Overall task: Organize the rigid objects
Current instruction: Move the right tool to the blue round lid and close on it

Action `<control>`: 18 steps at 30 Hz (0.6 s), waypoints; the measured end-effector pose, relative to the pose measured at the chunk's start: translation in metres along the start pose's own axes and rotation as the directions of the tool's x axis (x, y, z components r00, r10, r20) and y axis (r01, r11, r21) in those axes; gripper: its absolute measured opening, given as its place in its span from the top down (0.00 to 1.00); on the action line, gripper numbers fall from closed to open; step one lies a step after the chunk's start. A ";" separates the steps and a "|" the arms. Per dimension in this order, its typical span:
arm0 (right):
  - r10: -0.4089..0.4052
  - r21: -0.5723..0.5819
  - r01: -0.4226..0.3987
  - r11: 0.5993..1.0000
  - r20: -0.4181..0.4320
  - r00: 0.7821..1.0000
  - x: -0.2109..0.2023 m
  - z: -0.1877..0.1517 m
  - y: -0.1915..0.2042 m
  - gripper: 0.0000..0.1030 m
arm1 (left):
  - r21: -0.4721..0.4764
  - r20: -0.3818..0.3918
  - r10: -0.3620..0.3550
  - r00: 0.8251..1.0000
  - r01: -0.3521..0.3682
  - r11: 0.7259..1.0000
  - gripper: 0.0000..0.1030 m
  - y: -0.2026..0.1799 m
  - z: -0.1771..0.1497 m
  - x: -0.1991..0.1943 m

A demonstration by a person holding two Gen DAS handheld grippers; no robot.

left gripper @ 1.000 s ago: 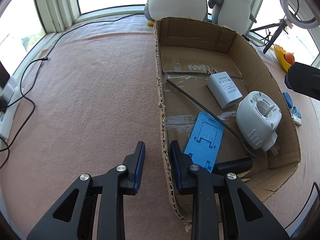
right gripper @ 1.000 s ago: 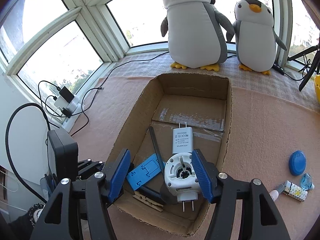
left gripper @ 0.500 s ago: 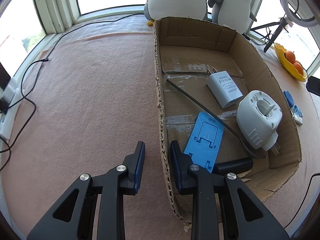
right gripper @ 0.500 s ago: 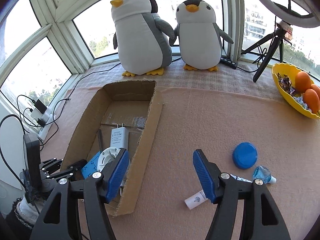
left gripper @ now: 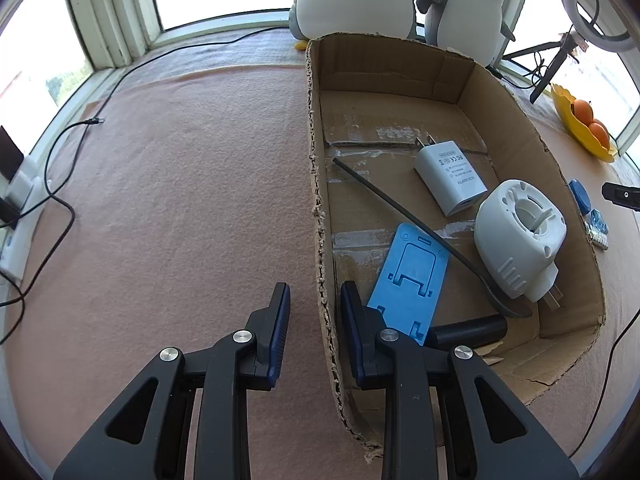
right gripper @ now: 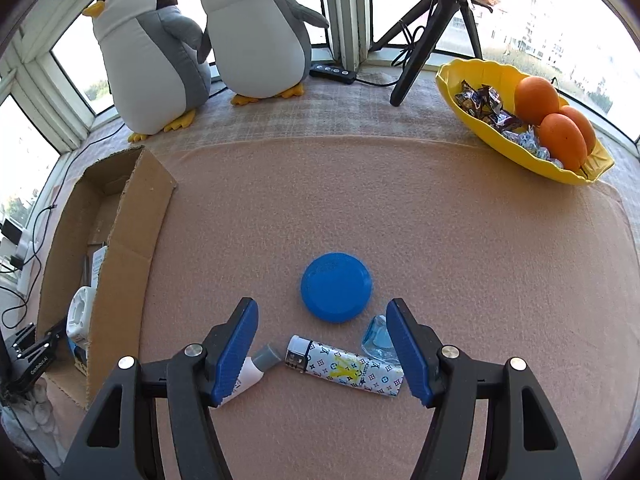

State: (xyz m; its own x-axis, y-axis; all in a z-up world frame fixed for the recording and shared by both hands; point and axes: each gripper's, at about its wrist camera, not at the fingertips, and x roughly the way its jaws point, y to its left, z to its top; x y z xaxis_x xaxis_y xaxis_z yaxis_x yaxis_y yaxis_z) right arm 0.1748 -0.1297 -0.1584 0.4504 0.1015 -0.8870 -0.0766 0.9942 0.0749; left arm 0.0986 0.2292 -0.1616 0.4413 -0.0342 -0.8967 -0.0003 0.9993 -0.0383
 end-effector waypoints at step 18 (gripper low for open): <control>-0.031 -0.002 0.031 1.000 -0.131 0.991 0.047 0.013 -0.003 0.39 | -0.008 -0.002 0.001 1.000 -0.001 1.000 0.76 0.000 0.000 0.000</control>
State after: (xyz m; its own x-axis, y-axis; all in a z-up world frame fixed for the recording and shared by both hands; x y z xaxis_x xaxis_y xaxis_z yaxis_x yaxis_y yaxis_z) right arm 0.2077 -0.1270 -0.1947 0.3319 0.0658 -0.9410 -0.0644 0.9968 0.0469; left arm 0.0988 0.2295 -0.1619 0.4398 -0.0335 -0.8975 -0.0082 0.9991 -0.0413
